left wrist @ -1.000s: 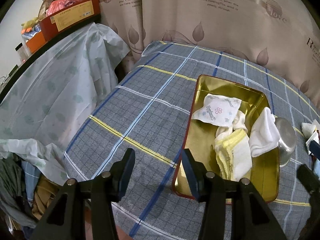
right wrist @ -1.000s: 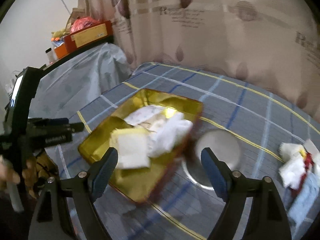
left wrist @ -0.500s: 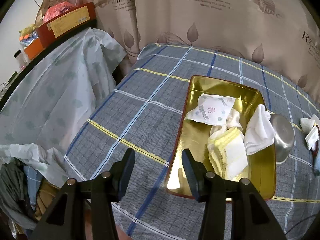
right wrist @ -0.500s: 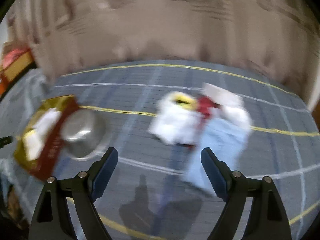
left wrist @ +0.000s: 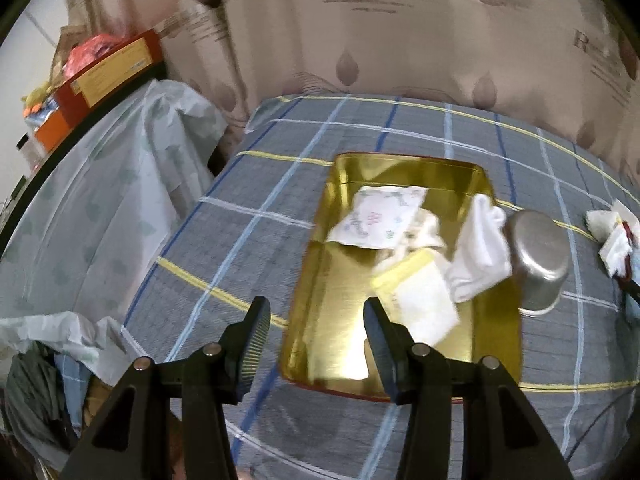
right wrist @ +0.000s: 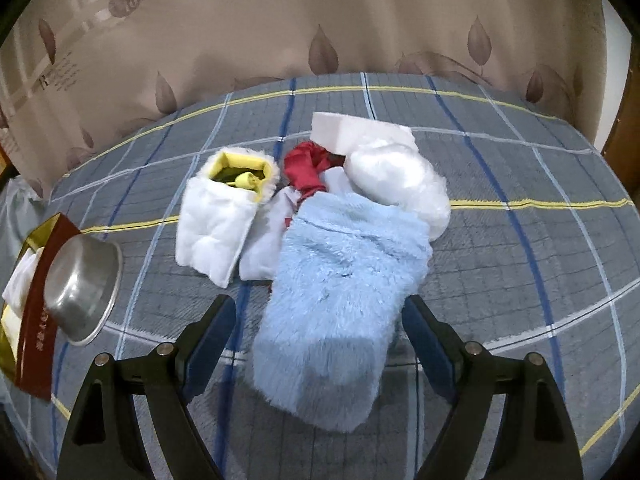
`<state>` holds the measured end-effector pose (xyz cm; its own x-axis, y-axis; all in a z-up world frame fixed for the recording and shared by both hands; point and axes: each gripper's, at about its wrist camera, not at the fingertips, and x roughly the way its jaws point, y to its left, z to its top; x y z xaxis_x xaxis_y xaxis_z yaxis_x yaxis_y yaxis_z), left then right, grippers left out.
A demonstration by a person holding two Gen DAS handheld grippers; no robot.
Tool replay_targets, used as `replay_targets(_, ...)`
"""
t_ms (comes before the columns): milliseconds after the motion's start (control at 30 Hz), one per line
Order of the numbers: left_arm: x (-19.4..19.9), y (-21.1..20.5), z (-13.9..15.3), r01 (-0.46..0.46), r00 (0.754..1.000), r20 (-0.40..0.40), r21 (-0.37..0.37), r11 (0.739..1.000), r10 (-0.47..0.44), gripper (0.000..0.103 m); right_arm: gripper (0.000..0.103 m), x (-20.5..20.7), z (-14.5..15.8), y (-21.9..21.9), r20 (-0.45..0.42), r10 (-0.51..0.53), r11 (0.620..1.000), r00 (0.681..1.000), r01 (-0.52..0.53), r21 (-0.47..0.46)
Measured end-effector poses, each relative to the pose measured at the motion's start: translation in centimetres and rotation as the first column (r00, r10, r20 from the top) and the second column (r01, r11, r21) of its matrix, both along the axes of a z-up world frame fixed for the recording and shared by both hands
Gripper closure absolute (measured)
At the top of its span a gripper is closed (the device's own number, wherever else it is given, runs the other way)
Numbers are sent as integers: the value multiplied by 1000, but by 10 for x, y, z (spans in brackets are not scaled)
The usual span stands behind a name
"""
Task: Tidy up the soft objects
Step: 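Move the right tool back to the pile and grasp the light blue fuzzy sock, then grasp a small white tissue piece with the left tool while the right tool holds the blue sock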
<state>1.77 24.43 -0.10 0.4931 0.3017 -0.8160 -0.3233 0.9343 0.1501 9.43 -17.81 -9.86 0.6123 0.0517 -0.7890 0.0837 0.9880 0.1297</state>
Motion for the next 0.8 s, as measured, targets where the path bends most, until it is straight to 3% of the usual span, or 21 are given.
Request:
replay_targets(300,13,-43,1,103,995,-11,9,995,-103,54,22,2,-9,0,4,4,1000,1000,-3,-24)
replay_targets(567,21,-82,-4,182,983,-29,5,983,-181,54,34,-2,-13,-3,16,22,1000,1000,-22,-20)
replay_targets(800,26,-124,-8,279,959,-43,7,960,-279,54,61,-11,-11,-9,27,31,1000,999,-31,1)
